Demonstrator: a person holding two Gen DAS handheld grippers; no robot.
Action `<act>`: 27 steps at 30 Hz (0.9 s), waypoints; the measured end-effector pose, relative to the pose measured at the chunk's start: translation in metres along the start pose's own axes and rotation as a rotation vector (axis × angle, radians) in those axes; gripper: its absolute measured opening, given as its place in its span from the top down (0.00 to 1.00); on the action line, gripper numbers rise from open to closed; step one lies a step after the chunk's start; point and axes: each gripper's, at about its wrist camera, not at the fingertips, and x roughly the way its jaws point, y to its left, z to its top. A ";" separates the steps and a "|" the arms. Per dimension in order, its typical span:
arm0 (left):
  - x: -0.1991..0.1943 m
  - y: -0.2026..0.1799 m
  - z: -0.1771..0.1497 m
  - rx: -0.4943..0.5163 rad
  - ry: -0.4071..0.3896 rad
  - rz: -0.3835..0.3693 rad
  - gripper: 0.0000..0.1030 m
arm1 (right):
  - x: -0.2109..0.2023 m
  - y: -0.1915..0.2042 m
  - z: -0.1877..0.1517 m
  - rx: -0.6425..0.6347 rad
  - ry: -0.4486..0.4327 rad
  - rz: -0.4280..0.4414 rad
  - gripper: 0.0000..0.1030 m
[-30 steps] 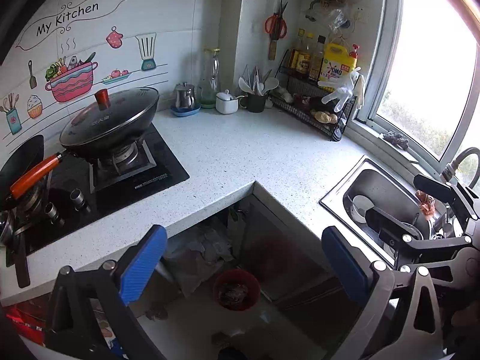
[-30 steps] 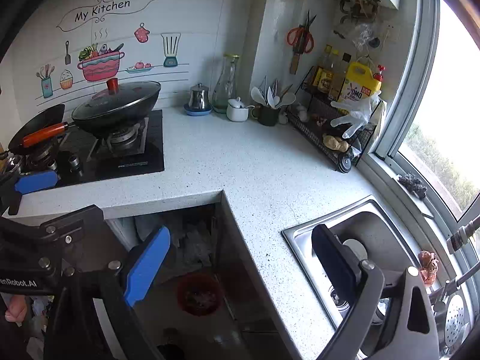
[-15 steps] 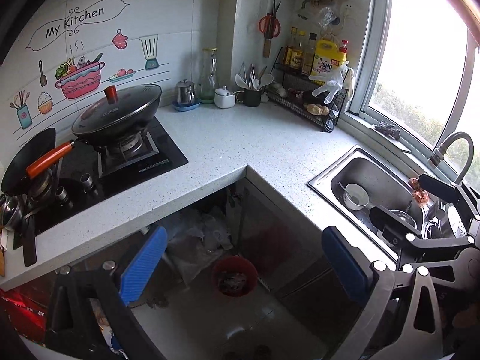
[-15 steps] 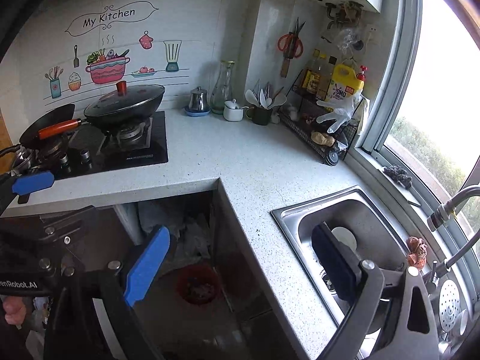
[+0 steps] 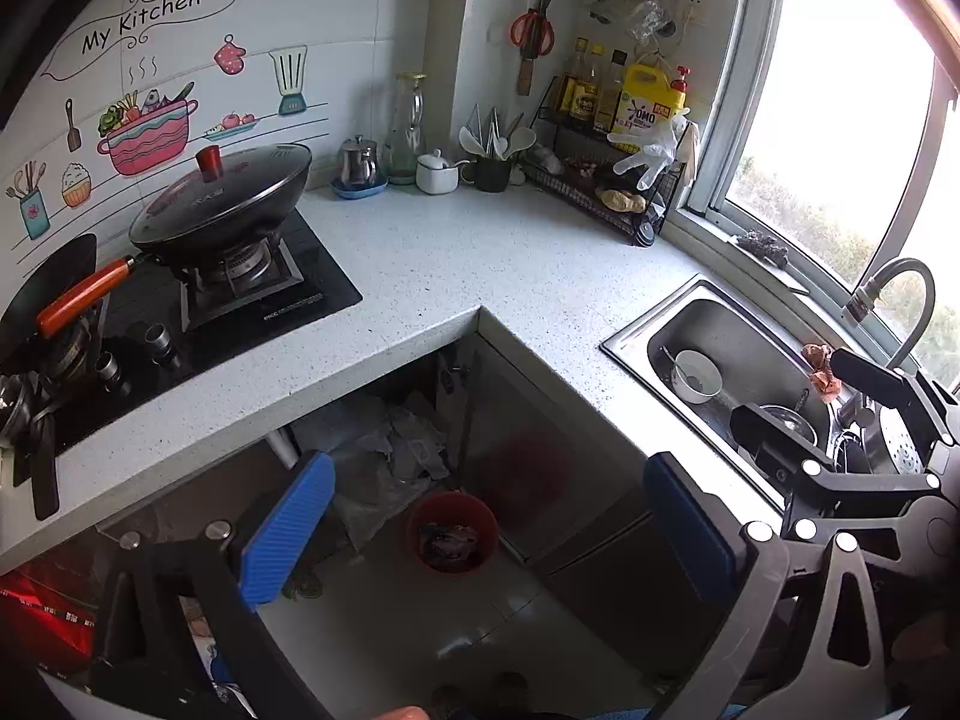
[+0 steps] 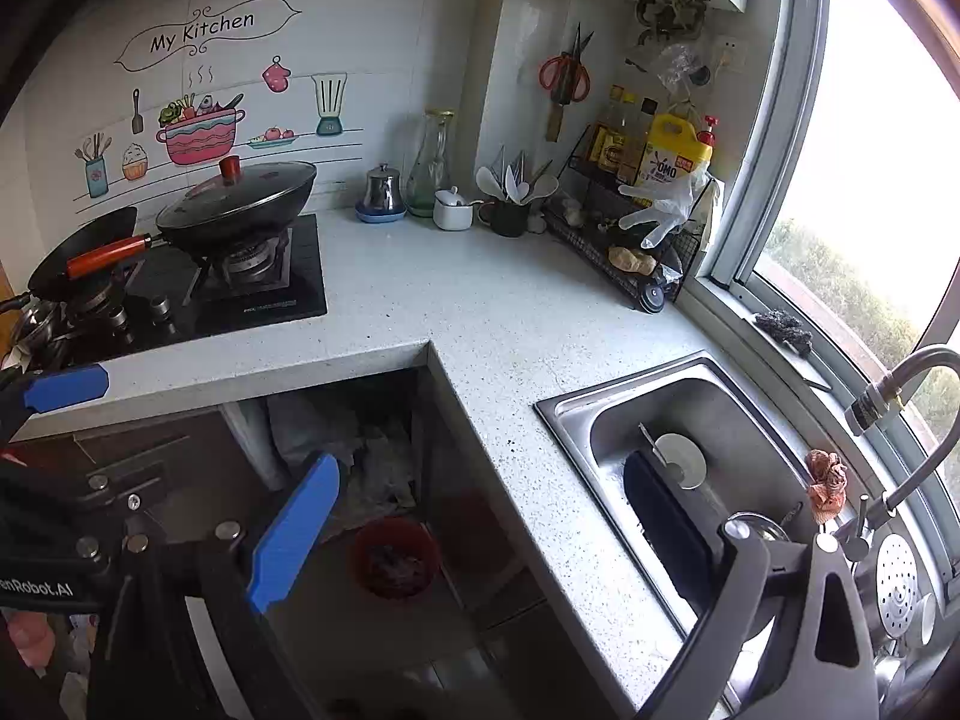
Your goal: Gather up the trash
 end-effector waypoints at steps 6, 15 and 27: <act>-0.004 0.000 -0.002 0.003 -0.012 0.007 0.01 | -0.003 0.002 -0.002 0.003 -0.004 -0.001 0.07; -0.005 -0.004 -0.002 0.010 -0.013 0.013 0.01 | -0.006 -0.003 -0.004 0.003 -0.002 0.009 0.07; -0.005 -0.011 0.001 0.030 -0.020 0.021 0.01 | -0.007 -0.008 -0.005 0.019 0.000 0.013 0.07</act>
